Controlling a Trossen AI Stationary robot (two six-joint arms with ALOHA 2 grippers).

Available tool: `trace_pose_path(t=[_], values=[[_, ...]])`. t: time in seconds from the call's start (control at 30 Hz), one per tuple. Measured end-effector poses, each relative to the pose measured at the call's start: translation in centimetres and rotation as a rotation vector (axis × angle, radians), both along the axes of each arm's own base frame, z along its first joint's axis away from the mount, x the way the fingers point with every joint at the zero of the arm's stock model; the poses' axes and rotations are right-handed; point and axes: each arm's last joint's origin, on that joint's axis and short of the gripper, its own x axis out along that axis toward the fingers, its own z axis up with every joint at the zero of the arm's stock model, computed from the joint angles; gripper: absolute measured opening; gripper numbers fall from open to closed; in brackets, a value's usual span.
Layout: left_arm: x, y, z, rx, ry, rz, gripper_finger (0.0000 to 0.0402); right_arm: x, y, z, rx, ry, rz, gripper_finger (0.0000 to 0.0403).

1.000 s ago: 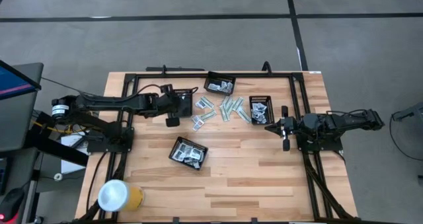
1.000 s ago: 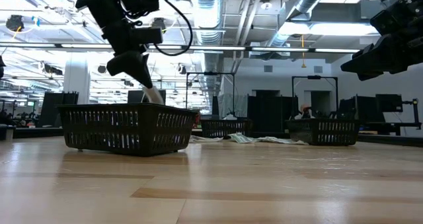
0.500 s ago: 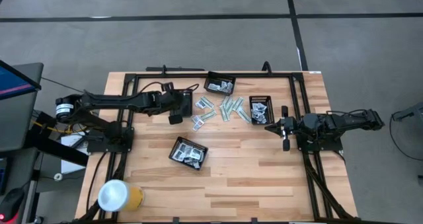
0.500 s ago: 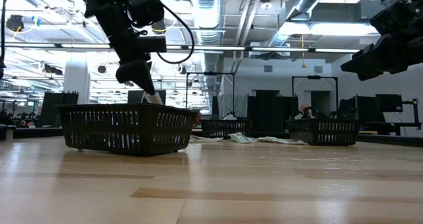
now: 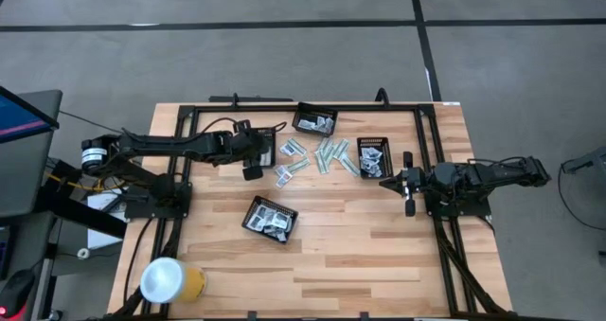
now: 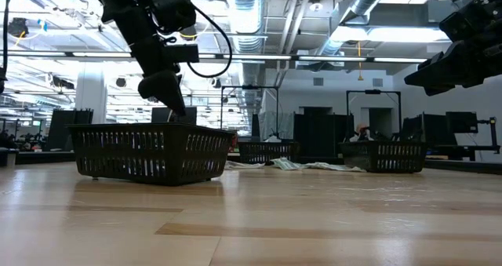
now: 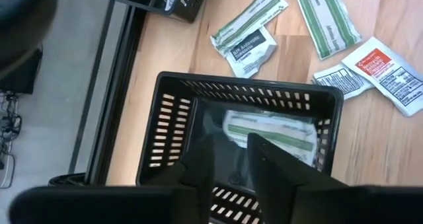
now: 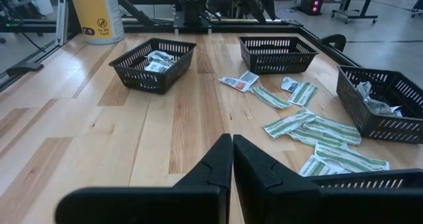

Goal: Pick & Place First Aid Supplies
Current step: Put the orange ointment pack into the top black bin

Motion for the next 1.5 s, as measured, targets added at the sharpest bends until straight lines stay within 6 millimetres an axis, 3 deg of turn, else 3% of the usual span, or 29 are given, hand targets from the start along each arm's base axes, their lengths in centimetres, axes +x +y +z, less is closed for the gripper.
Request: trace_pose_path(t=[0.2, 0.57, 1.07, 1.5], values=[[0.1, -0.4, 0.3, 0.012, -0.018, -0.030, 0.0110, 0.0, 0.0, 0.0, 0.000, 0.000, 0.000, 0.0008], [1.4, -2.4, 1.2, 0.054, -0.068, -0.445, 0.0107, 0.0, 0.0, 0.0, 0.000, 0.001, 0.000, 0.0008], [4.1, -2.2, -1.7, -0.135, -0.089, -0.639, 0.0106, 0.0, 0.0, 0.0, 0.000, 0.000, 0.000, 0.0008], [5.0, -1.1, -4.3, -0.268, -0.034, -0.641, 0.0106, 0.0, 0.0, 0.0, 0.000, 0.000, 0.000, 0.0008]])
